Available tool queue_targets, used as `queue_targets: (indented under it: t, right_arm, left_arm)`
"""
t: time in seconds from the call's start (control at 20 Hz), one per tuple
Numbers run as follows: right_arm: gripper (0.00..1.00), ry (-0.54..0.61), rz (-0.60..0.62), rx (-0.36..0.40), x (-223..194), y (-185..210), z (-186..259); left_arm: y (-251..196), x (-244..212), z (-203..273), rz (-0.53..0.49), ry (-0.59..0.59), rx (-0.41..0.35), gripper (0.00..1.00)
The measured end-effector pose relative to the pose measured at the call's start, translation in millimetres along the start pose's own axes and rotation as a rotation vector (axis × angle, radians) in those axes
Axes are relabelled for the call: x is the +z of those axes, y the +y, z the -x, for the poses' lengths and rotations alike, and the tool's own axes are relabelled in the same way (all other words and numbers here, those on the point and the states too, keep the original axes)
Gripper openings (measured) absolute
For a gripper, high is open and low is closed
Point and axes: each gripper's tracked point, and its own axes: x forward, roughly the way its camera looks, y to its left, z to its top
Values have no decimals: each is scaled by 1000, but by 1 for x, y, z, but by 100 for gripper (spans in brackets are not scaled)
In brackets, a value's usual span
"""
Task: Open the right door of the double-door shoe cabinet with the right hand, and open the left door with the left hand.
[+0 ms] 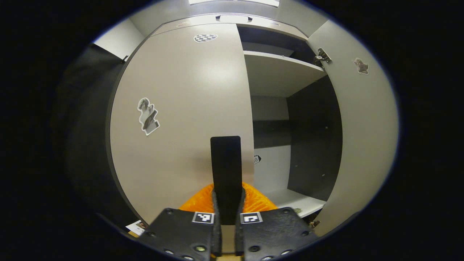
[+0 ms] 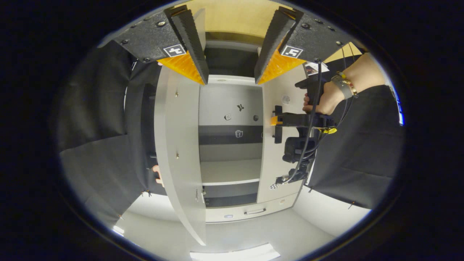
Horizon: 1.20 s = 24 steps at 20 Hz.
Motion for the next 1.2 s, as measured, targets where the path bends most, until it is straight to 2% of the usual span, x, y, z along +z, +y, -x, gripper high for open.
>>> queue_targets:
  t: [0.1, 0.2, 0.25, 0.6, 0.85, 0.9, 0.95, 1.0, 1.1, 1.15, 1.2]
  right_arm:
    - [81, 2, 0, -2, -1, -1, 2]
    - [84, -1, 0, -13, 0, -2, 6]
    - [81, -2, 0, -19, 0, -4, 7]
    - [81, -8, -17, -36, -2, -5, 14]
    - [81, -18, -15, -20, 3, 7, 10]
    - [84, -20, -13, -16, 3, 10, 10]
    - [81, -23, -12, -12, 5, 13, 9]
    - [85, -26, -12, -8, 5, 16, 7]
    - [81, -32, -14, 0, 7, 24, 4]
    - [85, -33, -14, 4, 8, 26, 1]
    - [81, -32, -14, 8, 8, 31, -1]
  left_arm:
    - [0, 0, 4, 1, -9, 1, 4]
    - [-1, 0, 6, 0, -1, 7, 4]
    - [0, 1, 9, 5, 5, 2, 4]
    - [6, 7, 67, -11, 5, -18, 3]
    - [37, 3, 120, 10, 5, -20, 3]
    - [44, 4, 127, 2, 5, -15, 3]
    - [51, 4, 134, -2, 6, -8, 3]
    - [59, 4, 143, -1, 4, 0, 3]
    - [80, 4, 162, 8, 2, 18, 3]
    - [93, 4, 169, 9, 2, 35, 2]
    - [108, 3, 176, 0, 3, 56, 2]
